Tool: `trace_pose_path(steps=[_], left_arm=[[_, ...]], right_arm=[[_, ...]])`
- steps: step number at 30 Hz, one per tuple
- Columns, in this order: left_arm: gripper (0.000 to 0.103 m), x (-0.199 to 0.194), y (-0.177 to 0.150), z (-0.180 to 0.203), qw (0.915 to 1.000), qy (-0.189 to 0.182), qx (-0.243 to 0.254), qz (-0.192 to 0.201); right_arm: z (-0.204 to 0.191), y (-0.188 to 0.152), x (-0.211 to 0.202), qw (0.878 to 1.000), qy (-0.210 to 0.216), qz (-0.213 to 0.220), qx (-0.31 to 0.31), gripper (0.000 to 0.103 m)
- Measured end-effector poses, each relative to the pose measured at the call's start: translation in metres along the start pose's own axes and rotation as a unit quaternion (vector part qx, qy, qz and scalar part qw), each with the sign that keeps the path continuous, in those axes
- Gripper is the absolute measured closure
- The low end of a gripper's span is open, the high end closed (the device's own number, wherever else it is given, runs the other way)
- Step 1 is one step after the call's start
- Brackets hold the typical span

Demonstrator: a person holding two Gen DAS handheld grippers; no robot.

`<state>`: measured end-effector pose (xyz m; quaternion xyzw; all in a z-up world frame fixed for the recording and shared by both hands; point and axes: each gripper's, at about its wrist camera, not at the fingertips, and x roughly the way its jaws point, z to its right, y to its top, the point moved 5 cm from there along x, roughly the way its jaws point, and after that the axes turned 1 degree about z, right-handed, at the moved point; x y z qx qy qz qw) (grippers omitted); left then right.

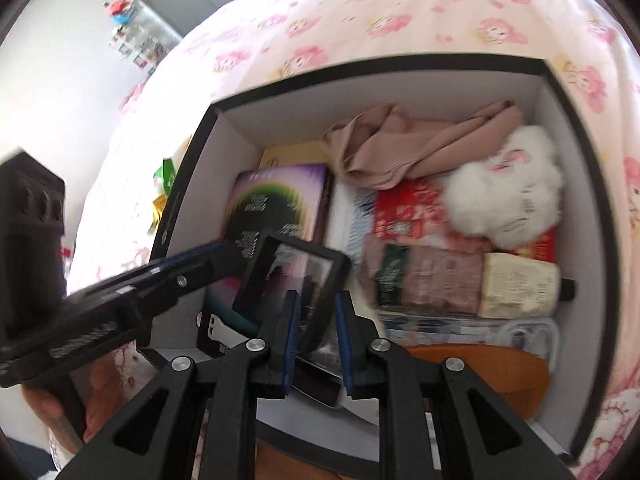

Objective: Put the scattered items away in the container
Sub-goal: 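Lower the black frame into the box and open the left gripper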

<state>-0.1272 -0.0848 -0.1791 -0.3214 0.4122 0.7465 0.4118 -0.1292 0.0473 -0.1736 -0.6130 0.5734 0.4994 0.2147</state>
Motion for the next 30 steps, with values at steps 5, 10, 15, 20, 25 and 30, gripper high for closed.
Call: trace_pose_path(steps=[5, 10, 15, 20, 25, 30], left_arm=[[0.082, -0.002, 0.003, -0.004, 0.9998, -0.013, -0.013, -0.002], [0.082, -0.001, 0.002, 0.001, 0.9994, -0.033, -0.004, -0.007], [0.08, 0.014, -0.004, 0.024, 0.995, -0.086, 0.022, -0.046], [0.08, 0.037, -0.012, 0.038, 0.9936, -0.054, 0.049, -0.086], [0.08, 0.034, -0.012, 0.021, 0.9969, 0.017, 0.023, -0.073], [0.08, 0.015, -0.007, 0.004, 0.9983, 0.045, -0.014, -0.035]], right_arm=[[-0.016, 0.002, 0.026, 0.997, 0.073, -0.027, 0.012, 0.088], [-0.004, 0.003, 0.004, 1.0, 0.014, 0.009, 0.012, 0.088], [0.02, 0.001, -0.031, 0.997, -0.041, 0.054, 0.024, 0.088], [0.03, 0.006, -0.032, 0.995, -0.071, 0.062, 0.02, 0.088], [0.032, 0.001, -0.027, 0.997, -0.057, 0.044, 0.028, 0.087], [0.024, 0.0, -0.016, 0.998, -0.057, 0.031, 0.024, 0.087]])
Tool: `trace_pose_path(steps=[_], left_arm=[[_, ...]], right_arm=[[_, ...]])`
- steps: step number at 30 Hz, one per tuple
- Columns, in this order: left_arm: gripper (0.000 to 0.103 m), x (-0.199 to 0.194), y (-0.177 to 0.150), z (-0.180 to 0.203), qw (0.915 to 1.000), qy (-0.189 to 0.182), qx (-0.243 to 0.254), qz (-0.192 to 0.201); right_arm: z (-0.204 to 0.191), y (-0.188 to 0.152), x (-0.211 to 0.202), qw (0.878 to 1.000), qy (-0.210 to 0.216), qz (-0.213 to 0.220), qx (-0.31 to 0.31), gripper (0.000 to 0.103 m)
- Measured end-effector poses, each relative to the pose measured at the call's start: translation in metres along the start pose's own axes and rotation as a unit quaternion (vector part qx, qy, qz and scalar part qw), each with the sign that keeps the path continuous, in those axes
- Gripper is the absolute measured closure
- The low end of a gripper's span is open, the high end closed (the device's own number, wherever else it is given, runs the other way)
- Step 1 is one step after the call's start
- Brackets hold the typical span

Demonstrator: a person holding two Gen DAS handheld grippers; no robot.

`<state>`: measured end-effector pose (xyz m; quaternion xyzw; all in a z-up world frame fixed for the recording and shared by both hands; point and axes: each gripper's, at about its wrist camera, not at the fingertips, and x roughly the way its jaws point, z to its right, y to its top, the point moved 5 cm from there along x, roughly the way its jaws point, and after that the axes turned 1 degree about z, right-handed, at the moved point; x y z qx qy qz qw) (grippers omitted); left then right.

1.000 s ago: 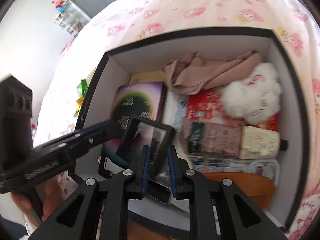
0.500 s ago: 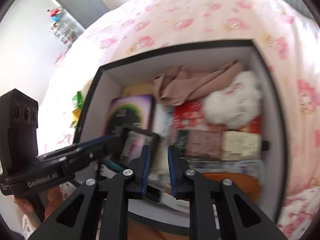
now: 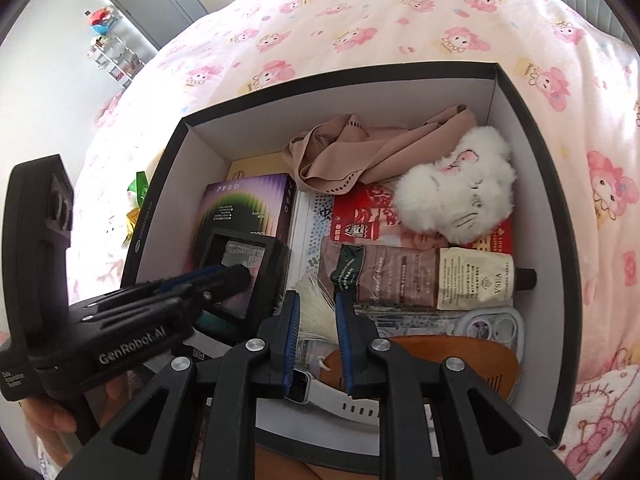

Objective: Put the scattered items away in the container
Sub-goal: 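Lower the black frame into the box and open the left gripper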

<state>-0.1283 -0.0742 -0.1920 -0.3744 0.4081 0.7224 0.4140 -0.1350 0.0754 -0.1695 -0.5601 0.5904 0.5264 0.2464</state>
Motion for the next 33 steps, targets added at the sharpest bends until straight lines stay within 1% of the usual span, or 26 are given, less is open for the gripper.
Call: trace_pose_path(steps=[3, 5, 8, 9, 12, 13, 15, 17, 19, 21, 22, 24, 26, 27, 28, 30, 32, 33], left_arm=[[0.08, -0.011, 0.003, -0.004, 0.9987, -0.045, -0.022, 0.012], [0.08, -0.018, 0.004, -0.01, 0.9979, -0.049, -0.035, 0.025], [0.08, -0.024, 0.005, -0.009, 0.9967, -0.059, -0.042, 0.035], [0.079, -0.024, 0.009, -0.011, 0.9965, -0.061, -0.043, 0.037], [0.077, -0.026, 0.013, -0.014, 0.9958, -0.074, -0.043, 0.035], [0.077, -0.026, 0.013, -0.015, 0.9957, -0.076, -0.042, 0.035], [0.077, -0.022, 0.018, -0.013, 0.9952, -0.084, -0.041, 0.031], [0.077, -0.021, 0.018, -0.012, 0.9927, -0.11, -0.043, 0.022], [0.077, -0.017, 0.016, -0.01, 0.989, -0.142, -0.04, 0.008], [0.077, -0.014, 0.014, -0.006, 0.987, -0.157, -0.034, -0.01], [0.076, -0.012, 0.013, -0.005, 0.9878, -0.152, -0.031, -0.015], [0.075, -0.009, 0.011, -0.004, 0.9924, -0.119, -0.027, -0.019], [0.075, -0.007, 0.011, -0.008, 0.996, -0.082, -0.03, -0.021], [0.075, -0.007, 0.012, -0.008, 0.9964, -0.076, -0.033, -0.018], [0.075, -0.01, 0.013, -0.01, 0.9968, -0.072, -0.034, -0.009], [0.074, -0.023, 0.016, -0.01, 0.9969, -0.068, -0.031, 0.025], [0.073, -0.037, 0.017, -0.007, 0.9942, -0.092, -0.023, 0.051], [0.073, -0.041, 0.017, -0.006, 0.993, -0.101, -0.017, 0.059]], right_arm=[[-0.009, 0.003, 0.01, 1.0, 0.003, -0.014, -0.005, 0.087], [-0.016, 0.005, 0.02, 1.0, 0.008, -0.025, -0.015, 0.087], [-0.024, 0.007, 0.039, 0.999, 0.006, -0.048, -0.024, 0.087], [-0.026, 0.007, 0.044, 0.998, 0.016, -0.057, -0.02, 0.087], [-0.037, 0.004, 0.052, 0.995, 0.067, -0.076, -0.014, 0.087], [-0.04, 0.004, 0.053, 0.995, 0.069, -0.075, -0.021, 0.087], [-0.046, 0.004, 0.053, 0.994, 0.068, -0.073, -0.036, 0.087], [-0.042, 0.005, 0.047, 0.996, 0.059, -0.064, -0.031, 0.087], [-0.031, 0.008, 0.035, 0.998, 0.031, -0.042, -0.025, 0.087], [-0.018, 0.011, 0.021, 1.0, 0.003, -0.019, -0.016, 0.087], [-0.013, 0.012, 0.015, 1.0, -0.007, -0.011, -0.013, 0.087], [-0.006, 0.013, 0.005, 1.0, -0.022, 0.003, -0.01, 0.087], [-0.003, 0.012, 0.001, 1.0, -0.022, 0.005, -0.007, 0.087], [-0.003, 0.009, 0.001, 1.0, -0.017, 0.003, -0.003, 0.087], [-0.004, 0.007, 0.001, 1.0, -0.013, 0.001, -0.001, 0.087], [-0.008, 0.003, 0.0, 1.0, -0.007, 0.002, -0.004, 0.087], [-0.013, 0.0, -0.003, 1.0, 0.002, 0.004, -0.006, 0.087], [-0.015, 0.004, -0.005, 1.0, 0.004, 0.007, -0.008, 0.087]])
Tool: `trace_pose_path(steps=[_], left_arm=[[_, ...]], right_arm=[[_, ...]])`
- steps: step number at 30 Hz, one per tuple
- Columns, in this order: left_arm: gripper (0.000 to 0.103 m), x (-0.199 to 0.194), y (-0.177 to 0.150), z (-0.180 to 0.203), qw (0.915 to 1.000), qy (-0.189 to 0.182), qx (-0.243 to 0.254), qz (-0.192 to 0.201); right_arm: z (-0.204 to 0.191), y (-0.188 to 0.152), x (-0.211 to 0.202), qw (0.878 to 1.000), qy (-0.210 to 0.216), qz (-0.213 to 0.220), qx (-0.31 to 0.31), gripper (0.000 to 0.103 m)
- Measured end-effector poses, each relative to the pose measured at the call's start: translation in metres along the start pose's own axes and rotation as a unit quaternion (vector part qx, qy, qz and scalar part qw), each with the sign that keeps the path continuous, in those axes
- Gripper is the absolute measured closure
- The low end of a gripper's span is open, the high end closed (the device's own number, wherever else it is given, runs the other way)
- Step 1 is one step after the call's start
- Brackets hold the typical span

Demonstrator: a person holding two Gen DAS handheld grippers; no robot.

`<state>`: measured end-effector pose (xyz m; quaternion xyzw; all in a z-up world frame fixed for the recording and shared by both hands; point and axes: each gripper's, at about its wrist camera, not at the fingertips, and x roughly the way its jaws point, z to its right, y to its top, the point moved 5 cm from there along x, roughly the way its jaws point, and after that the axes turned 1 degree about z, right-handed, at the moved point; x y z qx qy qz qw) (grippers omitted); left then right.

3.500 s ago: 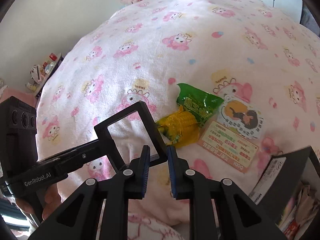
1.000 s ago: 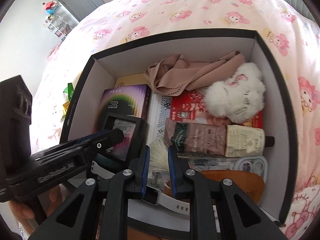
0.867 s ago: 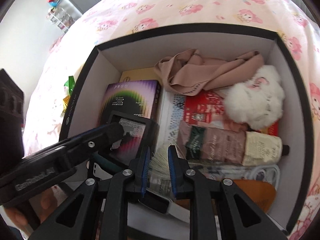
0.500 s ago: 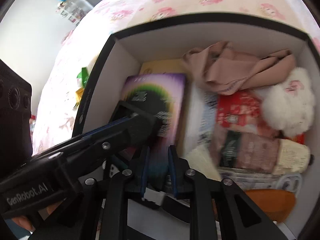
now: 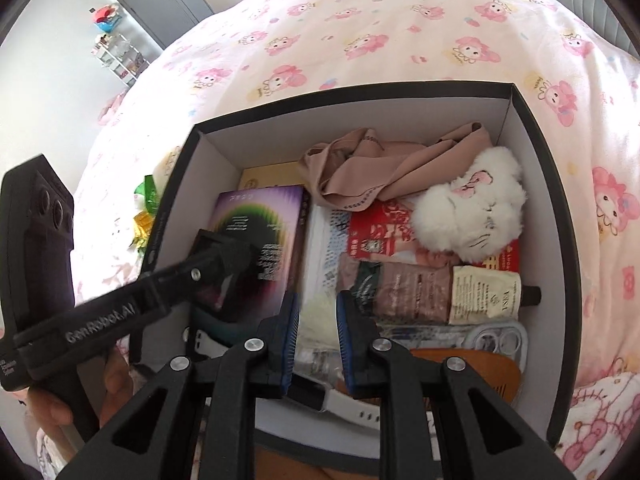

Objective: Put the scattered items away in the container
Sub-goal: 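Lower the black frame into the box and open the left gripper, then move the left gripper to the green-and-yellow corn snack bag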

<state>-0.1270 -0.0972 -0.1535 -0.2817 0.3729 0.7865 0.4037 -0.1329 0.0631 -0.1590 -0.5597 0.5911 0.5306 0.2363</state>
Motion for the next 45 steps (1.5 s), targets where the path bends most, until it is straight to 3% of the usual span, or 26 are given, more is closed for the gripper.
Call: trace_pose_path(steps=[4, 8, 11, 16, 25, 29, 39, 45], left_arm=[[0.072, -0.024, -0.007, 0.023, 0.9982, -0.01, 0.051, 0.03], [0.07, -0.067, -0.012, 0.038, 0.993, 0.008, 0.089, 0.077], [0.066, -0.087, -0.019, 0.039, 0.9913, 0.019, 0.095, 0.09], [0.056, -0.118, -0.029, 0.008, 0.9917, 0.045, 0.075, 0.094], [0.055, -0.162, -0.02, -0.096, 0.9863, 0.092, -0.017, 0.136], [0.055, -0.163, -0.01, -0.15, 0.9836, 0.102, -0.06, 0.137], [0.053, -0.119, 0.026, -0.265, 0.9796, 0.068, -0.164, 0.093], [0.041, -0.081, 0.058, -0.311, 0.9736, 0.017, -0.219, 0.064]], right_arm=[[-0.013, -0.002, -0.025, 1.0, -0.006, 0.026, -0.014, 0.087], [-0.029, -0.005, -0.054, 0.998, -0.015, 0.053, -0.043, 0.086], [-0.044, -0.009, -0.067, 0.996, -0.01, 0.062, -0.061, 0.085], [-0.082, -0.012, -0.072, 0.992, 0.019, 0.062, -0.106, 0.081], [-0.176, 0.007, -0.024, 0.981, 0.107, 0.003, -0.161, 0.079], [-0.203, 0.026, 0.01, 0.981, 0.108, -0.023, -0.159, 0.078], [-0.239, 0.049, 0.115, 0.976, 0.095, -0.114, -0.159, 0.065], [-0.251, 0.064, 0.177, 0.971, 0.096, -0.173, -0.133, 0.058]])
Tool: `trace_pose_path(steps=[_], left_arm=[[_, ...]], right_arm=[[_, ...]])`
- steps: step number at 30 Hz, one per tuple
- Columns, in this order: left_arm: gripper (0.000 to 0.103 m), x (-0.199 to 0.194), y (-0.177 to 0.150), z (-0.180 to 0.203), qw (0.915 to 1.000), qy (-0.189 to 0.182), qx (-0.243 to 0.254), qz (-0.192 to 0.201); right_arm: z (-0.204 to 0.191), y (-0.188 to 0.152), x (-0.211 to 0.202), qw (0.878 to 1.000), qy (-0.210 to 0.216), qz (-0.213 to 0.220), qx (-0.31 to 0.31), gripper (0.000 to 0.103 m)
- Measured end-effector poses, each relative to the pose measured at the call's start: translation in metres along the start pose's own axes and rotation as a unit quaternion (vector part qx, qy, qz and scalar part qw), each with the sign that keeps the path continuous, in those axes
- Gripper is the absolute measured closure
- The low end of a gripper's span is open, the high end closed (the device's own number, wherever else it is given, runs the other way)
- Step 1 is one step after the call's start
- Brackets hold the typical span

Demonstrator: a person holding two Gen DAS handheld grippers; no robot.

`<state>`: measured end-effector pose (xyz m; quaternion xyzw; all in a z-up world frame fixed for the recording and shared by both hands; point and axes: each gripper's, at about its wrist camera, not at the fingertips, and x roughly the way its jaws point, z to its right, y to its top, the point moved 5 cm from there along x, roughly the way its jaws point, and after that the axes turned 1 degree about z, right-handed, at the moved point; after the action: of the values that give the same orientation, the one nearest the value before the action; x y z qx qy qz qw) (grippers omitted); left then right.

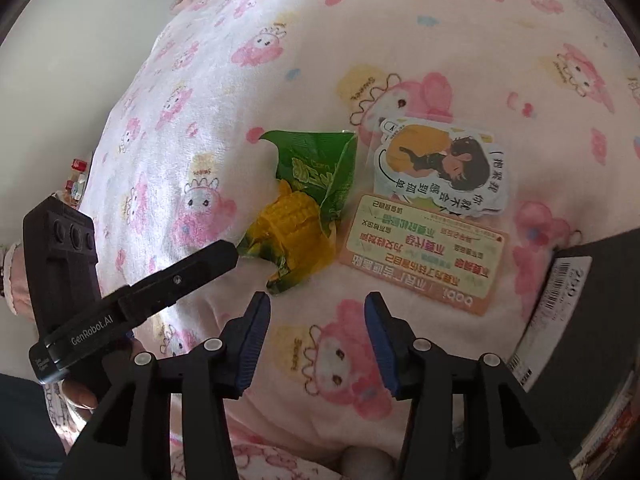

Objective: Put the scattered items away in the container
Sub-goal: 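Move the left gripper to the green-and-yellow corn snack bag, then grasp the corn snack bag with the left gripper and lift it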

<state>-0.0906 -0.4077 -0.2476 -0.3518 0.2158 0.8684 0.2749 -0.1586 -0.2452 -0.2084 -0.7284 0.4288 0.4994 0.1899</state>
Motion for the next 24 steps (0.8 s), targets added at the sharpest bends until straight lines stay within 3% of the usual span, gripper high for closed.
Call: trace_pose_path(steps=[4, 10, 12, 14, 17, 24], left_arm=[[0.039, 0.022, 0.016, -0.002, 0.9999, -0.005, -0.002, -0.012], [0.03, 0.044, 0.016, -0.007, 0.9997, 0.015, 0.01, -0.018], [0.033, 0.043, 0.012, -0.005, 0.9997, 0.012, 0.012, -0.016], [0.039, 0.037, 0.009, -0.001, 0.9997, 0.01, 0.017, -0.018], [0.047, 0.017, 0.004, 0.012, 0.9996, -0.014, 0.025, -0.005], [0.047, -0.045, -0.033, 0.083, 0.993, -0.093, 0.072, 0.011]], right_arm=[[0.003, 0.01, 0.03, 0.999, 0.015, -0.034, 0.012, 0.057], [0.004, 0.019, 0.056, 0.998, 0.028, -0.047, 0.028, 0.05], [0.001, 0.02, 0.061, 0.998, 0.037, -0.044, 0.022, 0.05], [-0.006, 0.019, 0.061, 0.998, 0.043, -0.037, 0.009, 0.064], [-0.011, 0.015, 0.045, 0.999, 0.041, -0.011, 0.004, 0.068], [-0.028, -0.025, -0.054, 0.994, 0.072, 0.078, -0.015, 0.068]])
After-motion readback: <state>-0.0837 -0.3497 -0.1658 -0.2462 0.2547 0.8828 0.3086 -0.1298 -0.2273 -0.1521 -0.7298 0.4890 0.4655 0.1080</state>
